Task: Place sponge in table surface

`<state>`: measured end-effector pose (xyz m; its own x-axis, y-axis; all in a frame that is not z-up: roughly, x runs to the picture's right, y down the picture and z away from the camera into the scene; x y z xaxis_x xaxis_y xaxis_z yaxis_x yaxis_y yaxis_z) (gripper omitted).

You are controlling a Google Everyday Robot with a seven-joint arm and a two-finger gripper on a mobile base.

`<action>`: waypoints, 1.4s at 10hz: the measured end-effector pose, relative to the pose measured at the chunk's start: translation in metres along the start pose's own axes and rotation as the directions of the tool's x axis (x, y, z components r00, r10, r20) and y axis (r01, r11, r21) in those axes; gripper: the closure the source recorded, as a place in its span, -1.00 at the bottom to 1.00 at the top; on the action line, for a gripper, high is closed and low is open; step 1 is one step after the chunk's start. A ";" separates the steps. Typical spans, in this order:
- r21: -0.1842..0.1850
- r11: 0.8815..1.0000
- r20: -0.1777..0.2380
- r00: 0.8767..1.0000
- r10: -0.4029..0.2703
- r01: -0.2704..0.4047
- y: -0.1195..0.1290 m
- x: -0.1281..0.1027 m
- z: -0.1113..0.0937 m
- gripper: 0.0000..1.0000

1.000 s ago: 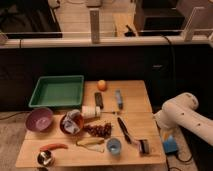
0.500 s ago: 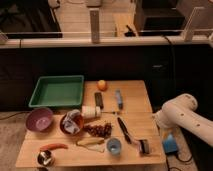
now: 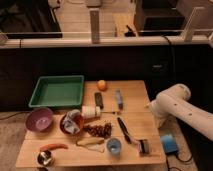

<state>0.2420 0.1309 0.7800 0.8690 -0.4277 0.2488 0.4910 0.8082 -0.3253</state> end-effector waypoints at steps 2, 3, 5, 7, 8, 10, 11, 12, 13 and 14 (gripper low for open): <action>0.022 0.994 -0.004 0.994 -0.106 0.106 -0.025 -0.013 0.000 -0.60; 0.034 0.988 -0.006 0.988 -0.153 0.153 -0.038 -0.019 0.000 -0.60; 0.047 0.975 -0.013 0.976 -0.215 0.216 -0.054 -0.020 0.002 -0.60; 0.058 0.951 -0.012 0.953 -0.304 0.304 -0.076 -0.024 0.011 -0.60; 0.068 0.937 -0.007 0.939 -0.343 0.343 -0.086 -0.025 0.015 -0.60; 0.091 0.911 0.008 0.914 -0.405 0.402 -0.095 -0.025 0.020 -0.60; 0.103 0.899 0.014 0.903 -0.429 0.425 -0.100 -0.027 0.022 -0.60; 0.118 0.883 0.022 0.888 -0.460 0.454 -0.107 -0.031 0.024 -0.60; 0.132 0.867 0.028 0.872 -0.489 0.481 -0.115 -0.035 0.027 -0.60; 0.141 0.855 0.028 0.861 -0.507 0.499 -0.122 -0.038 0.027 -0.60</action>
<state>0.1480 0.0597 0.8348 0.4975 -0.7672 0.4048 0.8448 0.5345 -0.0253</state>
